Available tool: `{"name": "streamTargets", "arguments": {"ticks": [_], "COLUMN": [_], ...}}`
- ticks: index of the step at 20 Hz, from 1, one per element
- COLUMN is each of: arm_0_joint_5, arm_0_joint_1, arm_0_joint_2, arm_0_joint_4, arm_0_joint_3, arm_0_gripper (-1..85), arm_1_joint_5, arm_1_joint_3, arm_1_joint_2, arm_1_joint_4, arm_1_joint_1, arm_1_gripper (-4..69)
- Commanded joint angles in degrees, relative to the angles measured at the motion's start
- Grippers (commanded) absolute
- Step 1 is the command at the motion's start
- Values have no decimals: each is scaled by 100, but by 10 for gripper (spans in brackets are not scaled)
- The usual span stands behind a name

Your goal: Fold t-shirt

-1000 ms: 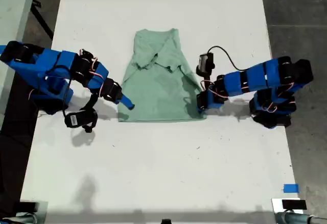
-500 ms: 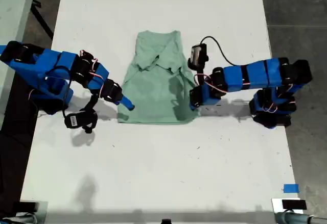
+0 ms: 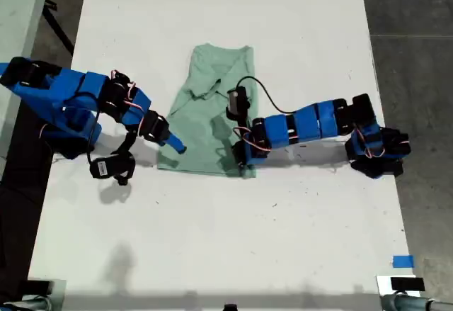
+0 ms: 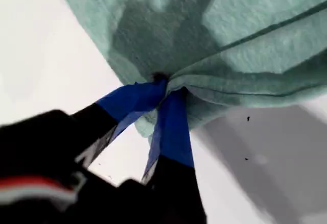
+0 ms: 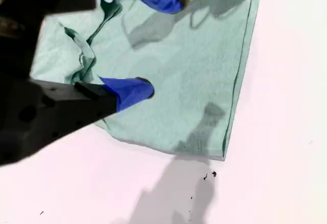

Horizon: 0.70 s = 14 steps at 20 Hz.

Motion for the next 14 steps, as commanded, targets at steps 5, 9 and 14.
{"name": "streamTargets", "arguments": {"ticks": [5, 9, 14], "arm_0_joint_5": [-97, -378, -1107], "arm_0_joint_1": [79, 176, 396], "arm_0_joint_2": [53, 105, -158], "arm_0_joint_4": [-44, 0, -193], "arm_0_joint_3": [-35, 149, 668], "arm_0_gripper": [278, 280, 285], "arm_1_joint_5": [-413, -650, -598], "arm_1_joint_3": [-1881, -1046, 519], "arm_1_joint_2": [1063, 2479, 3665], "arm_1_joint_4": [1591, 2039, 1793], "arm_1_joint_1": [79, 545, 809], "arm_1_gripper": [280, 259, 232]}}
